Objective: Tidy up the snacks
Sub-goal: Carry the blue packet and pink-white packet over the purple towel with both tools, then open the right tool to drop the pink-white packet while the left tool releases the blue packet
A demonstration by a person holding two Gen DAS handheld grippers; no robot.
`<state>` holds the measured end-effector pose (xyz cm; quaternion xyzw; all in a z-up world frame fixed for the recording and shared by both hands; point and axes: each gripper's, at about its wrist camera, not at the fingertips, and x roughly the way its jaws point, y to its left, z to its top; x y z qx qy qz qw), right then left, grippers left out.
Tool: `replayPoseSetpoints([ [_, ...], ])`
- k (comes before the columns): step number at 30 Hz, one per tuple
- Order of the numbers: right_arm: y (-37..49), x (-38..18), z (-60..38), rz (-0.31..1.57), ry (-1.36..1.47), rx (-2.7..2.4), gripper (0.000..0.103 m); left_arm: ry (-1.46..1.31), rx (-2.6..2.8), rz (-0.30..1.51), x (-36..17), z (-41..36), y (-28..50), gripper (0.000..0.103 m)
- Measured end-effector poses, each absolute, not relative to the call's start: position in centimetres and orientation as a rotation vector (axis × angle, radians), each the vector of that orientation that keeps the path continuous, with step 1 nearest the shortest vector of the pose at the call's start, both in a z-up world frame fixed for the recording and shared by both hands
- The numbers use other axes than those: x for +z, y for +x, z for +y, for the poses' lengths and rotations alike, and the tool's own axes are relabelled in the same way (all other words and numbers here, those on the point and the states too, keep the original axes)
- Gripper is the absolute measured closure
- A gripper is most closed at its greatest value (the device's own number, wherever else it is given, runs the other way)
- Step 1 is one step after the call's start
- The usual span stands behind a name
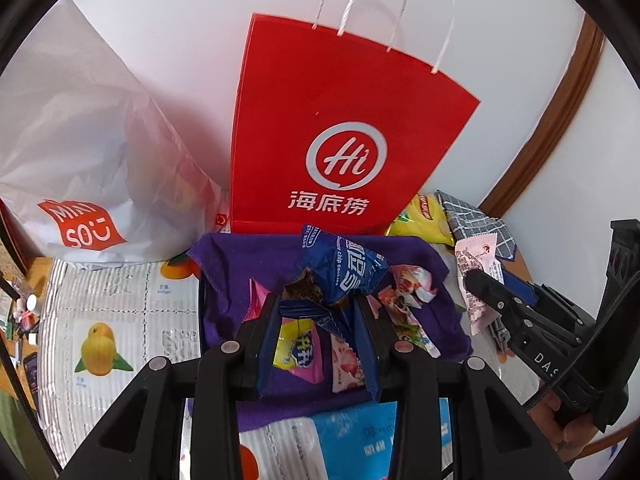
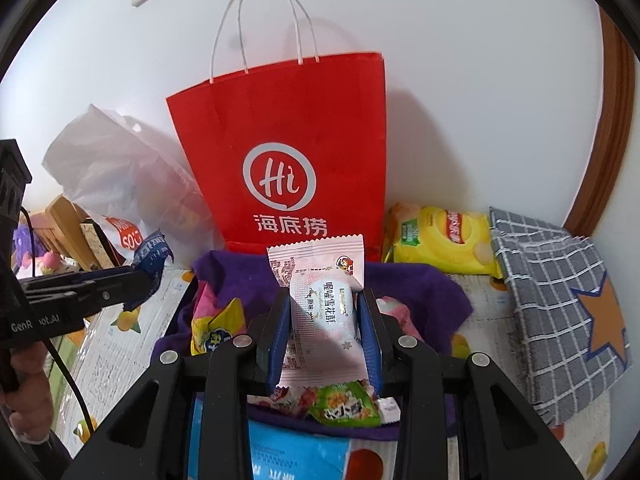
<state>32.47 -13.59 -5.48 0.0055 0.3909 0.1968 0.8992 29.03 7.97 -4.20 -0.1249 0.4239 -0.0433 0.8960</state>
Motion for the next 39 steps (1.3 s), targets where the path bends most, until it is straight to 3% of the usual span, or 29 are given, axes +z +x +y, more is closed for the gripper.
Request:
replayPoseSetpoints([
  [16,35.7,-10.2,-13.3,0.874,0.026,0.425,0.07,-0.292,-0.083,0.924,-7.6,8.9,30.5,0.069],
  [39,36.3,-11.9,-14.5,0.925,0.008,0.404,0.069,-0.296,-0.106,0.932,-8.0,8.4,30.7,0.069],
])
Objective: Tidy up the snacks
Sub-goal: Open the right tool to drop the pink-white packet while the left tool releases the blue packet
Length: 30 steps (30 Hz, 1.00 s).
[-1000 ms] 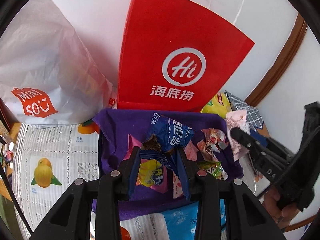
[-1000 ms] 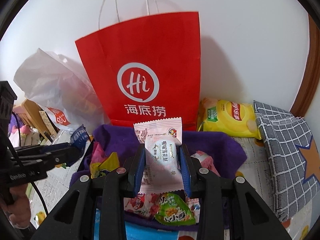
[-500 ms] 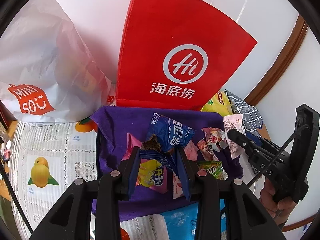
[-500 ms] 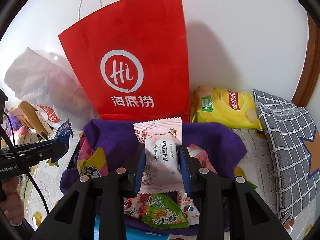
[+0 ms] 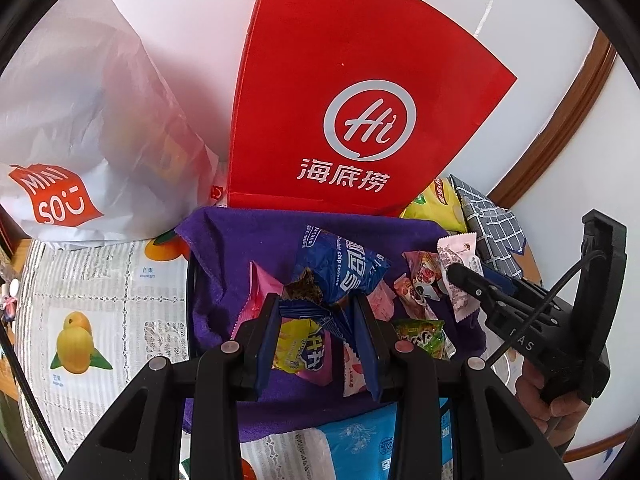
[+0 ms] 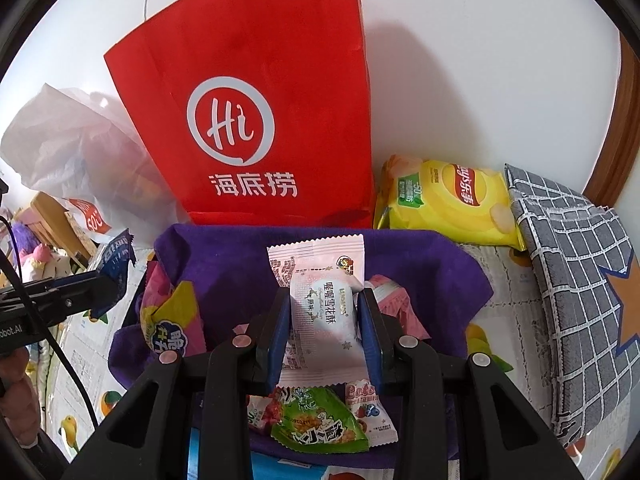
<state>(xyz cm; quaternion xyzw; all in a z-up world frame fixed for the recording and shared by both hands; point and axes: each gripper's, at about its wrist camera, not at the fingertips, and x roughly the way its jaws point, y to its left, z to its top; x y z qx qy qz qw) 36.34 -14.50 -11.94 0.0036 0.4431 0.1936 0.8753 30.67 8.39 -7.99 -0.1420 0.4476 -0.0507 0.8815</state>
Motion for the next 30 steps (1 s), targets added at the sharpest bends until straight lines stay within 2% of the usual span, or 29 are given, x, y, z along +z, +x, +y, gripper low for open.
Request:
replayPoseSetpoints([
  [30,36.8,-13.4,-13.2,1.008,-0.063,0.423,0.07,-0.278,-0.106,1.009,-9.7,7.2,31.6,0.069],
])
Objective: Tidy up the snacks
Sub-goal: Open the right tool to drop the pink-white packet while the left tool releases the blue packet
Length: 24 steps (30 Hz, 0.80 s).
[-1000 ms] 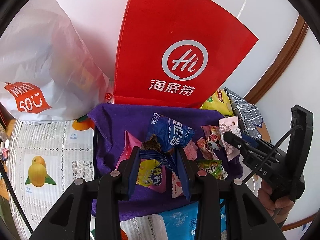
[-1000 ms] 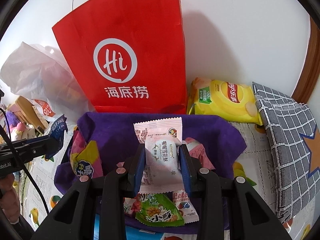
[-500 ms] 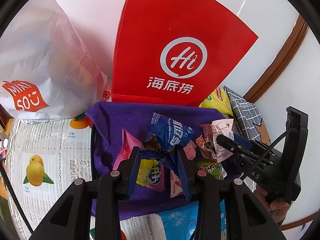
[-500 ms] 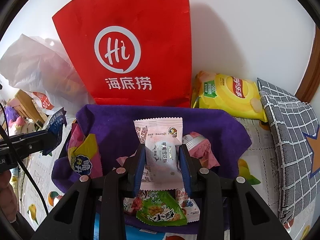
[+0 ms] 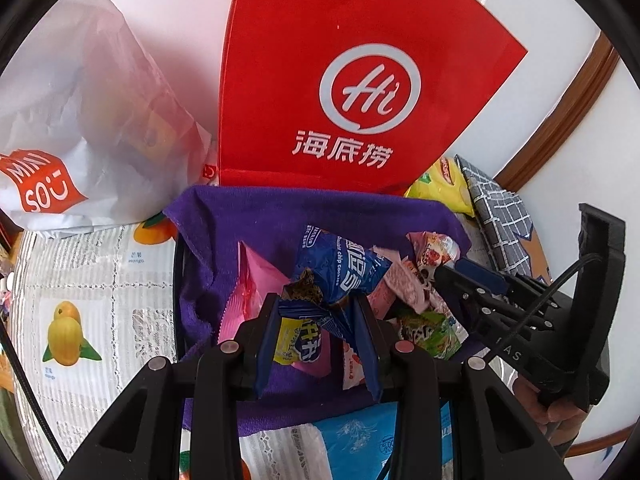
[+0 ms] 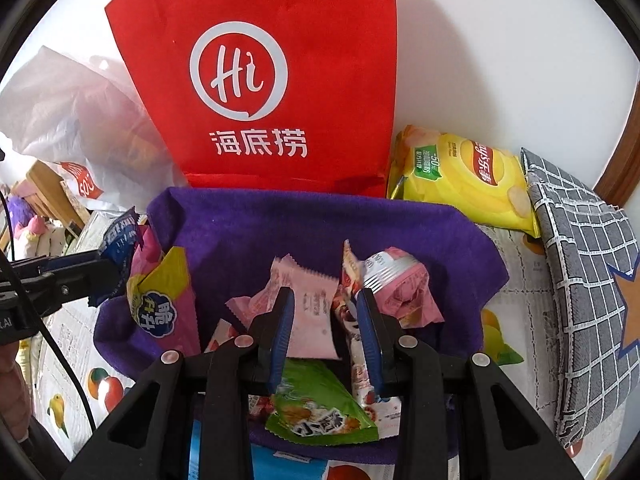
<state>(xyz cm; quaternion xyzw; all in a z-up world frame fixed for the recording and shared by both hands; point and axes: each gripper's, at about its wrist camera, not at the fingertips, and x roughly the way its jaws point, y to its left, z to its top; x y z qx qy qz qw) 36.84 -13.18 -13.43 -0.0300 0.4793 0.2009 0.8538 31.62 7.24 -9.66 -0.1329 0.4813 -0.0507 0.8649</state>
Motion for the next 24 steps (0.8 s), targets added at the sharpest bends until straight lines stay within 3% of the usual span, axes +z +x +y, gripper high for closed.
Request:
replayPoseSetpoints([
  [17,36.8,-14.1,-12.9,1.044,-0.096,0.425,0.07,-0.253,-0.099,1.069,-10.9,6.5,32.0,0.067],
  [24,36.3,-13.5,-12.9,1.023,-0.116,0.423,0.053,-0.242,-0.102,1.07,-10.9,6.0,32.1,0.067],
])
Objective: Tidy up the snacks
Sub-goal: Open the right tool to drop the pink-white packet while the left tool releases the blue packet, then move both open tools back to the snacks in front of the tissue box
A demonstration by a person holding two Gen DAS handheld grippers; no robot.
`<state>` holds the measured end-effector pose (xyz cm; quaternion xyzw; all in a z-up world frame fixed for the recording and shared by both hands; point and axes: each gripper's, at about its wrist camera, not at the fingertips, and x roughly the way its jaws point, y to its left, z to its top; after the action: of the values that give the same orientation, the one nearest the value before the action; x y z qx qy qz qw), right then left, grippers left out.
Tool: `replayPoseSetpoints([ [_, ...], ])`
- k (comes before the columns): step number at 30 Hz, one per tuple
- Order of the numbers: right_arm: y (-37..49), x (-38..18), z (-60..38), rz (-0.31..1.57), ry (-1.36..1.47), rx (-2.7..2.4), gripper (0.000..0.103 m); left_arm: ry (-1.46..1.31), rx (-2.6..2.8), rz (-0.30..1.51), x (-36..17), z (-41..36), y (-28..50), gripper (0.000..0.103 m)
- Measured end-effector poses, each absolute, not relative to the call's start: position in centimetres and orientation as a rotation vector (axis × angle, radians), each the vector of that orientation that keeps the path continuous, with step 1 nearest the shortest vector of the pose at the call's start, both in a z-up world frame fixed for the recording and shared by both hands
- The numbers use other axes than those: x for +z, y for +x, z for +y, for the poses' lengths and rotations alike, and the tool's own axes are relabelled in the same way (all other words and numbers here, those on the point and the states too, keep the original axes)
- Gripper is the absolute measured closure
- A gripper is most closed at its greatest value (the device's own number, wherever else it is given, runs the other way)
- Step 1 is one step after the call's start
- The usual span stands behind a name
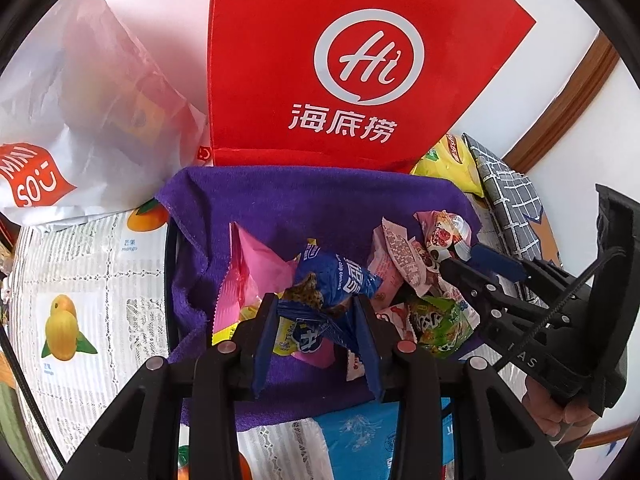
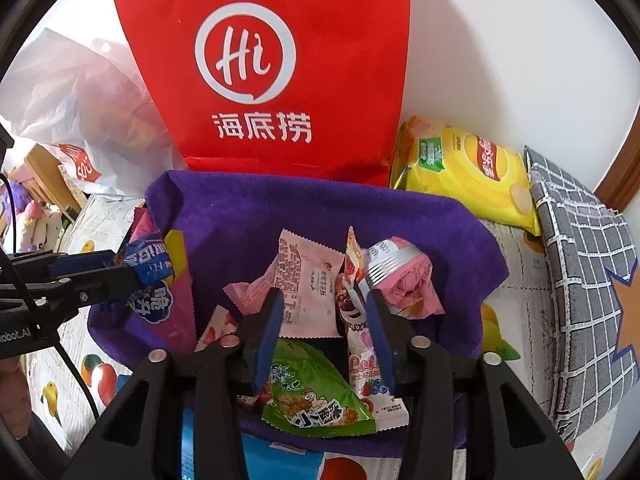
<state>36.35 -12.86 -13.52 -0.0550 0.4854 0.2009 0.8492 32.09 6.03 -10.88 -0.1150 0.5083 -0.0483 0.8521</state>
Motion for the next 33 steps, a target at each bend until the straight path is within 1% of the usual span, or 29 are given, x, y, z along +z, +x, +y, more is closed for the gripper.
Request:
replayPoseSetpoints([
  [1,36.3,-13.4,-12.9,1.016,-0.116,0.422,0.05,-0.241,-0.103,1.069,-10.9,6.0,32.1,0.067],
  [5,36.0,-12.8,-12.8,1.002,-0.119,0.421,0.047,-0.241,-0.108,1.071,-10.7,5.9,32.0,0.064],
  [6,35.9,-12.7,-12.9,0.999,-0.118,0.418,0.045,-0.245,-0.112,1.068,-10.6,6.0,32.0,0.063],
  [7,35.9,-12.5,-12.9,0.994,-0.113,0.415,0.041,-0.247,-0.115,1.066,-10.5,6.0,31.9,0.059],
  [10,35.8,-12.0,-13.2,0.977,-0.084,0.414,0.037,-0.249,-0.117,1.054,-10.1,6.1,31.7,0.051],
  [17,35.3,-10.6,-13.3,0.951,-0.05,0.402,0.037,-0.263,-0.131,1.019,-8.7,6.3,31.1,0.047],
  [21,34.2,-9.6,-14.0,0.937,-0.035,0.386,0.034,-0.268,-0.149,1.0,-7.8,6.3,30.7,0.046],
  [23,33.4,-8.8,-14.5,0.922,-0.033,0.372,0.032,-0.268,-0.156,0.992,-7.4,6.2,30.4,0.046],
  [25,32.6,-8.1,-15.1,0.905,-0.024,0.353,0.026,-0.261,-0.16,0.981,-6.8,6.0,30.0,0.046],
  [31,29.4,-6.3,-16.7,0.886,-0.037,0.292,0.018,-0.266,-0.19,0.924,-4.3,5.6,28.3,0.046],
  [33,28.4,-5.9,-17.1,0.891,-0.064,0.234,0.017,-0.279,-0.201,0.895,-3.3,5.6,27.4,0.046],
])
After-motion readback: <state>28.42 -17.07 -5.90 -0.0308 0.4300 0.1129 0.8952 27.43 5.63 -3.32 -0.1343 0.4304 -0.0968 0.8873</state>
